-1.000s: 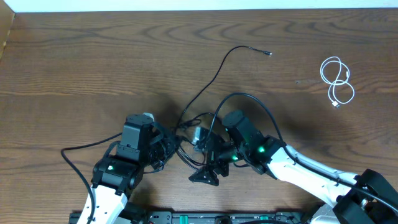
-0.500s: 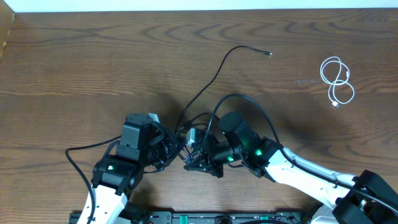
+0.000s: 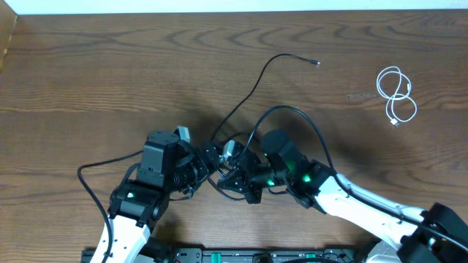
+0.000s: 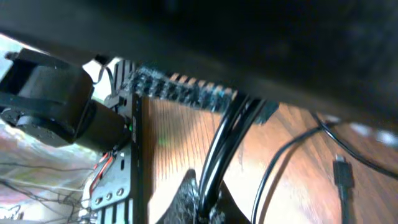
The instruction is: Untangle cables
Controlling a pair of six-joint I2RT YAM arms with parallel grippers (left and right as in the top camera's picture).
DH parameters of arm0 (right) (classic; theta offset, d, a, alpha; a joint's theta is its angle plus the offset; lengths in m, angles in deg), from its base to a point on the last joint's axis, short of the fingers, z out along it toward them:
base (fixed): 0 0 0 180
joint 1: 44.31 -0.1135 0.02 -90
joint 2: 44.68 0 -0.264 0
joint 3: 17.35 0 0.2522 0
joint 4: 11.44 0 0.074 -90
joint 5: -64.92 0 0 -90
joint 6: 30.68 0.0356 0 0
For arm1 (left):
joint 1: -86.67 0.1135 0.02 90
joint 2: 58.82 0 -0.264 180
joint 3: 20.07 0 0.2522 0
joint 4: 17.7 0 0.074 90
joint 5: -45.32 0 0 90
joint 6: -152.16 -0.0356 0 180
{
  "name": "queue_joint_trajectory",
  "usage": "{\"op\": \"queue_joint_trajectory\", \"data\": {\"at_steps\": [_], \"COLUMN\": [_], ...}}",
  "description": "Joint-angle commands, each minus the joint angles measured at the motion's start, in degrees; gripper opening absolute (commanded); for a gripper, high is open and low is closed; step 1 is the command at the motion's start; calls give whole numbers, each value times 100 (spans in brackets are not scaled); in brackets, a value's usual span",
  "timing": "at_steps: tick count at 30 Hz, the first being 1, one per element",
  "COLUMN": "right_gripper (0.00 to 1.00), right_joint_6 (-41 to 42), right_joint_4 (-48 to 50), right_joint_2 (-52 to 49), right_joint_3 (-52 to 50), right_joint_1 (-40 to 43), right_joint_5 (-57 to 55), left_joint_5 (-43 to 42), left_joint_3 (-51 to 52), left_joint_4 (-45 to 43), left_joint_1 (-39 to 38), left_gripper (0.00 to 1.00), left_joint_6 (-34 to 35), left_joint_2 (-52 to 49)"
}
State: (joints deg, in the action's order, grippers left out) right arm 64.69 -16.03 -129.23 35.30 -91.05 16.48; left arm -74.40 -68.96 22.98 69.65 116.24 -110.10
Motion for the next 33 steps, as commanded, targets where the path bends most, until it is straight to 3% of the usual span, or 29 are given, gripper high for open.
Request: {"op": "queue_joint_trajectory", "data": {"at_steps": [1,7,14,25,33], "right_gripper": [1,1,1,1,1], "right_joint_6": [153,282,313,1307,1307], "right_joint_4": [-87,-188,-960,-1292,-2444], "right_joint_2": [422,1189,2103,2444,2437], "right_joint_3": [44,44,44,44,44], "right_joint_1": [81,433,1215,2688,3571], "right_joint_5": [-120,-442,-1172,-2092,-4376], "left_joint_5": [-72,-175,-1126,-1117,-944], "left_joint_3": [-133,-133,-133,-131,-131], "left_joint_4": [-59,-142,-369,-94,-4], "left_joint_1": [-2,236,890,1047,1047], "left_gripper": [88,89,89,89,90], "left_joint_6": [-608,-608,-608,-1211,-1211], "left_joint_2": [96,278,621,643,643]}}
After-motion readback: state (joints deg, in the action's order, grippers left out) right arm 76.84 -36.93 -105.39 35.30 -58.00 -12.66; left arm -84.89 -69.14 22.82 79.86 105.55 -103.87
